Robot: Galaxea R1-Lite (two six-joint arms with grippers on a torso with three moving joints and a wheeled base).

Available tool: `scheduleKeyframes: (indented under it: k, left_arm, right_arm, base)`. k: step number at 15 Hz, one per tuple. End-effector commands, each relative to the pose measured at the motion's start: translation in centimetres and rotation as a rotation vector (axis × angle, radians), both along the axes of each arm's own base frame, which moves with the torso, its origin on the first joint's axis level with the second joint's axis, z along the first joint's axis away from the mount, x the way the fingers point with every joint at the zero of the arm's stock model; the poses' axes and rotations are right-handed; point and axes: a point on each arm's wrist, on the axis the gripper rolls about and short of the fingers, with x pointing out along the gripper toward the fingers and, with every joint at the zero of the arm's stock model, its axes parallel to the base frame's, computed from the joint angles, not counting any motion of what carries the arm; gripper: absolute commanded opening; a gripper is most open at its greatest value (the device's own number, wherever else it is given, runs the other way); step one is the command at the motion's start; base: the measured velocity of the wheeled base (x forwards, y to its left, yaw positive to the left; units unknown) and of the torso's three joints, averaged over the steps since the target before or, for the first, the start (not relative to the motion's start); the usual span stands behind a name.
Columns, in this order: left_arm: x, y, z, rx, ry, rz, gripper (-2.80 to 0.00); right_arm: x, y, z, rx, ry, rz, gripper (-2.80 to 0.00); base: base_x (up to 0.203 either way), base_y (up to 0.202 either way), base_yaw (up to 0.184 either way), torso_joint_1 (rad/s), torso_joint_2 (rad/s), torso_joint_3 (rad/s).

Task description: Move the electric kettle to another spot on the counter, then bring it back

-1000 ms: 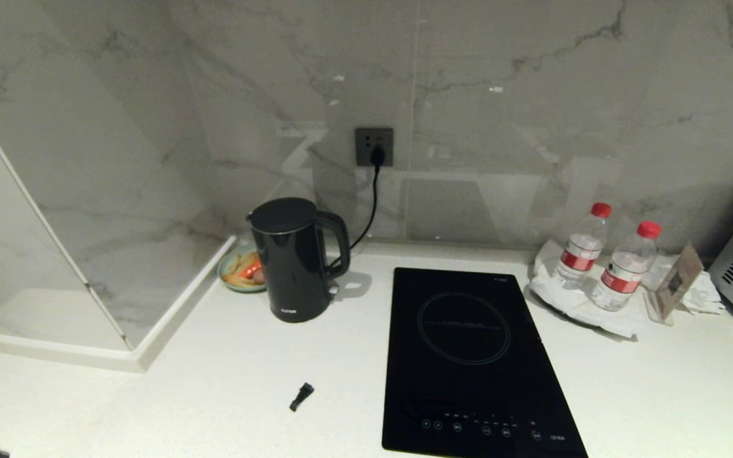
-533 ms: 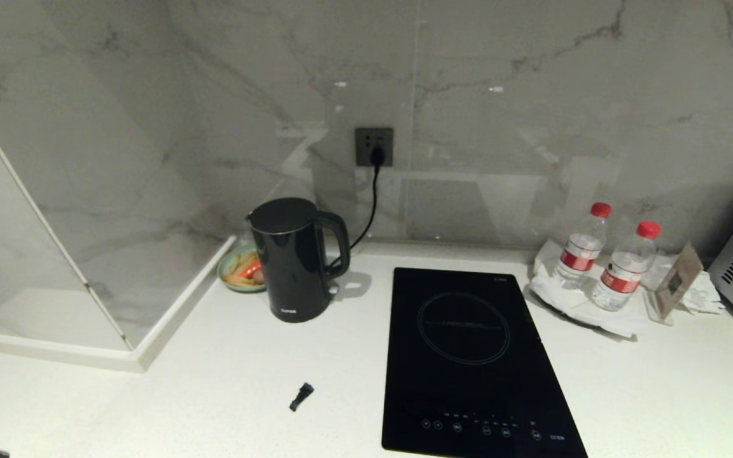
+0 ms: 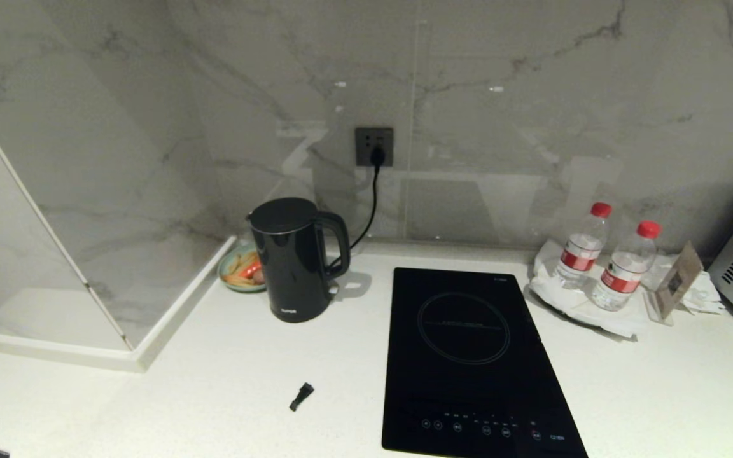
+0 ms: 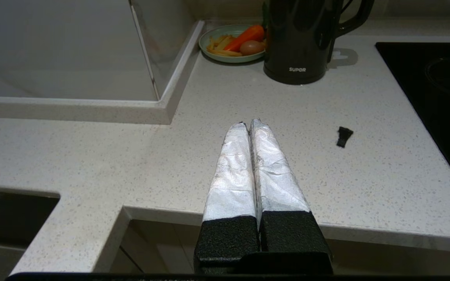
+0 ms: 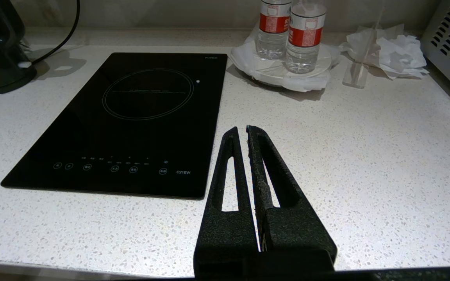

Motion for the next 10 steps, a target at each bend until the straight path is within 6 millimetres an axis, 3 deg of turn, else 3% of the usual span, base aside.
scheduleKeyframes:
  k: [1, 10]
  left_arm:
    - [0.03, -0.01, 0.02, 0.002, 0.002, -0.001, -2.80]
    - [0.02, 0.03, 0.03, -0.041, -0.001, 0.013, -2.80]
  right_arm:
    - [0.00, 0.00, 0.01, 0.001, -0.001, -0.001, -2.80]
    - [0.00, 0.00, 0.01, 0.000, -0.001, 0.000, -2.80]
  base:
    - [0.000, 0.000, 0.000, 0.000, 0.00, 0.000]
    - [0.000, 0.000, 0.000, 0.000, 0.00, 0.000]
